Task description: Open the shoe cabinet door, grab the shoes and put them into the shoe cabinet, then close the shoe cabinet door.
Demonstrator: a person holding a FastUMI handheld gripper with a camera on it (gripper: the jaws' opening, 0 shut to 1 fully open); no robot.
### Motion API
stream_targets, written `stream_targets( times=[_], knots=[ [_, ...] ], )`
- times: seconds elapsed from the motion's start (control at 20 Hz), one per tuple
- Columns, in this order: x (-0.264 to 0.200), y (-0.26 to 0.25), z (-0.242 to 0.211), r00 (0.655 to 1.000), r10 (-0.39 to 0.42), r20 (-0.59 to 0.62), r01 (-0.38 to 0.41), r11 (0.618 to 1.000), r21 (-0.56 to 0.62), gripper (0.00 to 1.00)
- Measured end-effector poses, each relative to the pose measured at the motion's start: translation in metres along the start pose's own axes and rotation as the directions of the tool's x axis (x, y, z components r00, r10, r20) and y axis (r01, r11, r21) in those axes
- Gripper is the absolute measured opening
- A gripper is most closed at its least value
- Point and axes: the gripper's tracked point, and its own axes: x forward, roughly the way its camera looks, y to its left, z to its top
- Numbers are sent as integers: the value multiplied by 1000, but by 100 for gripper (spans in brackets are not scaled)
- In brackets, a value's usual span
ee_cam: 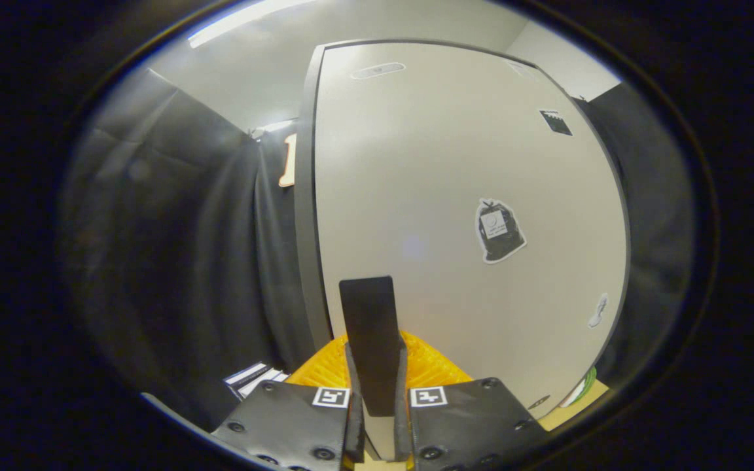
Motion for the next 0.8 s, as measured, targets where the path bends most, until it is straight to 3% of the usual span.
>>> stream_targets(
  times=[0.25, 0.8],
  knots=[
    [-6, 0, 2, 1000, 4, 8, -4, 1000, 22, 10],
    [-34, -5, 4, 999, 37, -4, -37, 999, 38, 10]
  ],
)
